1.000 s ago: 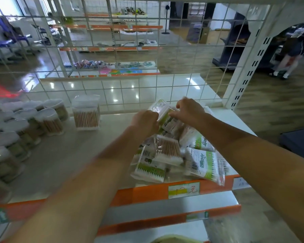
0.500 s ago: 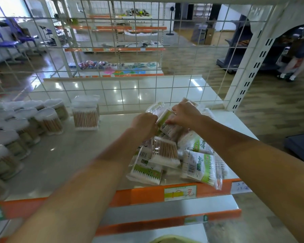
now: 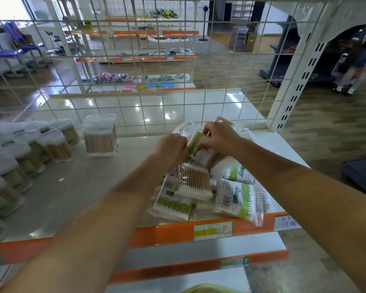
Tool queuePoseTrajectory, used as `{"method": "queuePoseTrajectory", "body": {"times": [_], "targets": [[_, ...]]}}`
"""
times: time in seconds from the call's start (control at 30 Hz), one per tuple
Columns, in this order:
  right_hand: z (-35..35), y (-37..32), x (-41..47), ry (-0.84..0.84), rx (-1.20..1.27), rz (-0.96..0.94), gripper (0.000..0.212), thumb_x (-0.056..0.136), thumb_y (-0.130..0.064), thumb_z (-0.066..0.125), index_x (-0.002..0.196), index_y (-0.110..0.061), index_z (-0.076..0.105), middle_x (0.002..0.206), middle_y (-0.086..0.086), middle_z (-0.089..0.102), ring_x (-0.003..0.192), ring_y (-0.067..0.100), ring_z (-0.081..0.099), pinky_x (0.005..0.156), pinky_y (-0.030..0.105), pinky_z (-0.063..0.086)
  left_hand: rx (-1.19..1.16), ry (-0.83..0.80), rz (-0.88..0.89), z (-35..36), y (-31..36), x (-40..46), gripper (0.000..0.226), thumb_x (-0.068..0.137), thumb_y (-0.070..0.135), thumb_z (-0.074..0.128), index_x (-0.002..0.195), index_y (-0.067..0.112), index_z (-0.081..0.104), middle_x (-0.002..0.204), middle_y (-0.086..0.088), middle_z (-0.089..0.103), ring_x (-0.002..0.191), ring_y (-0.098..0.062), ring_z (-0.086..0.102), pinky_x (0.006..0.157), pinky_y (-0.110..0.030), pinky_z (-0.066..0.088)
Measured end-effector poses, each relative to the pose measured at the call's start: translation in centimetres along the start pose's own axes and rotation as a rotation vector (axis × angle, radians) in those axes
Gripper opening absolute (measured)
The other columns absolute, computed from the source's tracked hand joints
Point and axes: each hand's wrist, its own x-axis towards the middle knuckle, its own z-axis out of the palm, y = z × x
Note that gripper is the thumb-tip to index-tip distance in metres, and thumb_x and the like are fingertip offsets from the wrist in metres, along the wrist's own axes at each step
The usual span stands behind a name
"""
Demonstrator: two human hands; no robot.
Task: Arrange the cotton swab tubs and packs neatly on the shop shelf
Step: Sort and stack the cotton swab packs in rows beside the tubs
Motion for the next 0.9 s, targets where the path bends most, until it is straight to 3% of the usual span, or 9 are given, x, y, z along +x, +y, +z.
{"method": "queuePoseTrajectory", "body": {"times": [0.3, 0.5, 0.67, 0.73, 0.83, 0.9], "targets": [[-0.6, 0.3, 0.0, 0.192, 0.225, 0.068, 0.047, 0.08, -0.021, 0.068, 0.123, -0.011, 0.053, 0.105, 0.012, 0.061, 0.085, 0.018, 0.054, 0.075, 0.031, 0.047, -0.152, 0.072, -0.079, -0.8, 0.0, 0.2, 0.03, 0.095, 0.031, 0.048, 0.1, 0.007, 0.065, 0.1, -0.008, 0.063, 0.082, -0.019, 0.055, 0.067, -0.027, 0.041], [-1.8, -0.6, 0.0, 0.321, 0.395, 0.058, 0.039, 0.088, -0.016, 0.059, 0.124, -0.013, 0.048, 0.092, 0.002, 0.055, 0.083, 0.016, 0.056, 0.075, 0.033, 0.052, -0.227, 0.136, -0.236, -2.4, 0.2, 0.9, 0.041, 0.096, 0.04, 0.043, 0.094, 0.005, 0.065, 0.088, -0.01, 0.064, 0.071, -0.02, 0.05, 0.06, -0.029, 0.034], [-1.7, -1.2, -0.2, 0.372, 0.499, 0.037, 0.037, 0.088, -0.014, 0.058, 0.123, -0.015, 0.046, 0.091, 0.0, 0.059, 0.086, 0.02, 0.061, 0.075, 0.036, 0.054, -0.409, 0.177, -0.312, -3.4, 0.8, 1.3, 0.048, 0.097, 0.046, 0.035, 0.1, 0.005, 0.061, 0.084, -0.004, 0.054, 0.076, -0.019, 0.048, 0.061, -0.029, 0.033], [-1.7, -1.3, -0.3, 0.364, 0.547, 0.027, 0.036, 0.088, -0.014, 0.059, 0.122, -0.015, 0.047, 0.086, -0.003, 0.058, 0.082, 0.017, 0.061, 0.072, 0.033, 0.054, -0.533, 0.176, -0.332, -3.7, 0.9, 1.4, 0.046, 0.097, 0.045, 0.035, 0.098, 0.005, 0.059, 0.084, -0.004, 0.056, 0.077, -0.019, 0.051, 0.059, -0.03, 0.036], [-1.7, -1.2, -0.5, 0.32, 0.63, 0.023, 0.036, 0.088, -0.016, 0.06, 0.122, -0.015, 0.047, 0.076, -0.008, 0.054, 0.069, 0.006, 0.055, 0.061, 0.019, 0.047, -0.978, 0.19, -0.389, -4.1, 0.9, 1.4, 0.031, 0.096, 0.036, 0.044, 0.086, 0.009, 0.057, 0.079, -0.003, 0.063, 0.072, -0.018, 0.059, 0.061, -0.028, 0.045], [-1.6, -0.9, -0.6, 0.296, 0.693, 0.039, 0.036, 0.087, -0.016, 0.062, 0.121, -0.015, 0.049, 0.078, -0.006, 0.056, 0.071, 0.008, 0.057, 0.062, 0.018, 0.047, -1.164, 0.153, -0.417, -4.3, 0.9, 1.0, 0.025, 0.094, 0.03, 0.051, 0.077, 0.013, 0.055, 0.074, -0.002, 0.063, 0.067, -0.015, 0.061, 0.06, -0.025, 0.048]]}}
